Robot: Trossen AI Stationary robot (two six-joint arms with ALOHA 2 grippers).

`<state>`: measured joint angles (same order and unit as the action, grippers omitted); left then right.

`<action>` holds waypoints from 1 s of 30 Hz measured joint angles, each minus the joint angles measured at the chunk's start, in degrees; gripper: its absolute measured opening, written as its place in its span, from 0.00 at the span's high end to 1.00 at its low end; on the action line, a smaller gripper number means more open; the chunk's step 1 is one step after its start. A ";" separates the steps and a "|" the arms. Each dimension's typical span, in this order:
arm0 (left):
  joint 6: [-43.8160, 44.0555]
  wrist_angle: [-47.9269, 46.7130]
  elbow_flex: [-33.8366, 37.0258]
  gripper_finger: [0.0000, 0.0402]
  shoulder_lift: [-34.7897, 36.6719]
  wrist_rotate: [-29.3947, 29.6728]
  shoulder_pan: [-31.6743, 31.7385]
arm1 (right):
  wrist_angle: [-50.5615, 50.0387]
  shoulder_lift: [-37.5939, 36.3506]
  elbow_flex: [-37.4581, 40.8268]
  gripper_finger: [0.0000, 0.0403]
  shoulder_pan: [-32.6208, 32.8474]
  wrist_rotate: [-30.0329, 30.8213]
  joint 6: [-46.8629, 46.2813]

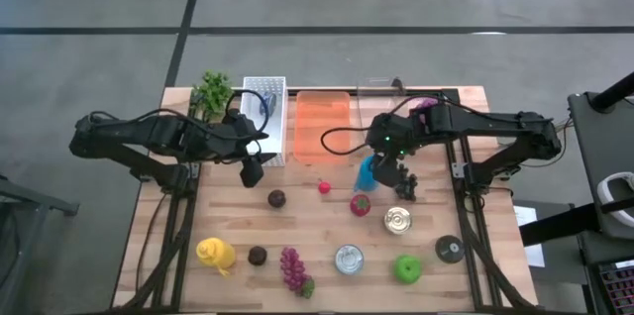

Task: Pick & Place Food Item
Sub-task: Put the blue tumbler into the transparent bin

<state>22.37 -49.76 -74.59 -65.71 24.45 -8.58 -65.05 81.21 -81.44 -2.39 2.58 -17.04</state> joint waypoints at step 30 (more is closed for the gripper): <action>0.05 -0.02 0.04 0.42 0.00 -0.02 0.02 | 1.38 0.33 4.36 0.69 -0.15 -0.01 -2.10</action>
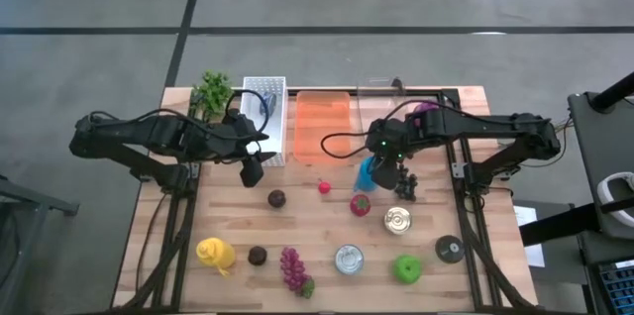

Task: Pick & Place Food Item
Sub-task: Put the blue tumbler into the transparent bin

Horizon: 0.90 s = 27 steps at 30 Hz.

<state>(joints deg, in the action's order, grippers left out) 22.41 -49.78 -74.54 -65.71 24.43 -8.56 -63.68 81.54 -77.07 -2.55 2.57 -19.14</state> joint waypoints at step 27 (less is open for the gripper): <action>-0.08 -0.48 0.00 0.36 -0.02 -0.02 -0.02 | 0.38 -0.06 0.28 0.88 0.00 -1.31 0.04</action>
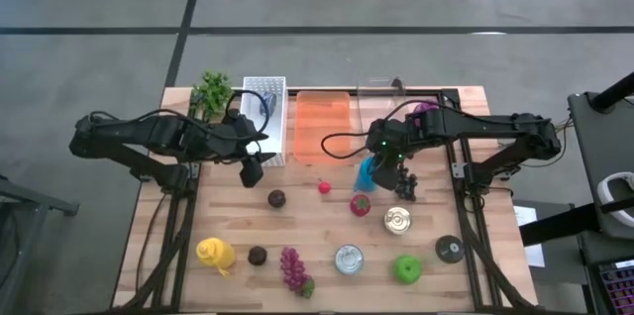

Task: Pick & Place Food Item
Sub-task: Put the blue tumbler into the transparent bin

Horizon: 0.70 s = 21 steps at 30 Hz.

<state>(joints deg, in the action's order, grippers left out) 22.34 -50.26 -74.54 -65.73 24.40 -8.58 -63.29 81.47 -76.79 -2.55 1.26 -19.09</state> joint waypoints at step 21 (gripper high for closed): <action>0.01 -0.70 0.00 0.40 0.00 0.01 0.00 | -1.30 -1.53 -9.66 0.88 -0.94 0.23 -0.22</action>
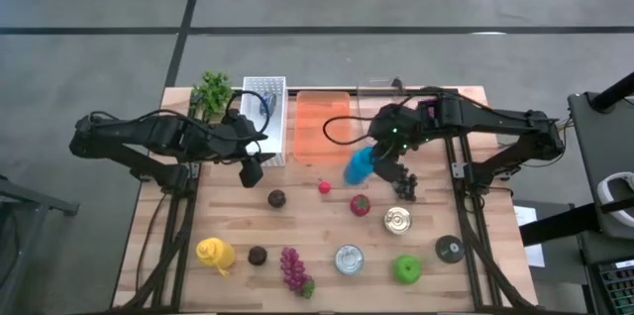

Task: Pick & Place Food Item
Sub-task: Put the blue tumbler into the transparent bin

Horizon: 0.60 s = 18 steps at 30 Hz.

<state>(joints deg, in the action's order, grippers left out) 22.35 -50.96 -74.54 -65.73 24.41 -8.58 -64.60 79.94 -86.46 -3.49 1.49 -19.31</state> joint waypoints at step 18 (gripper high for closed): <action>-0.02 -0.07 0.00 0.44 0.00 0.01 0.00 | -10.15 0.79 -15.06 0.88 -18.95 0.03 3.14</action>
<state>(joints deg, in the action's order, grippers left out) 22.33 -51.03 -74.54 -65.73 24.43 -8.58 -74.74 80.73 -101.52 -22.43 1.52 -16.17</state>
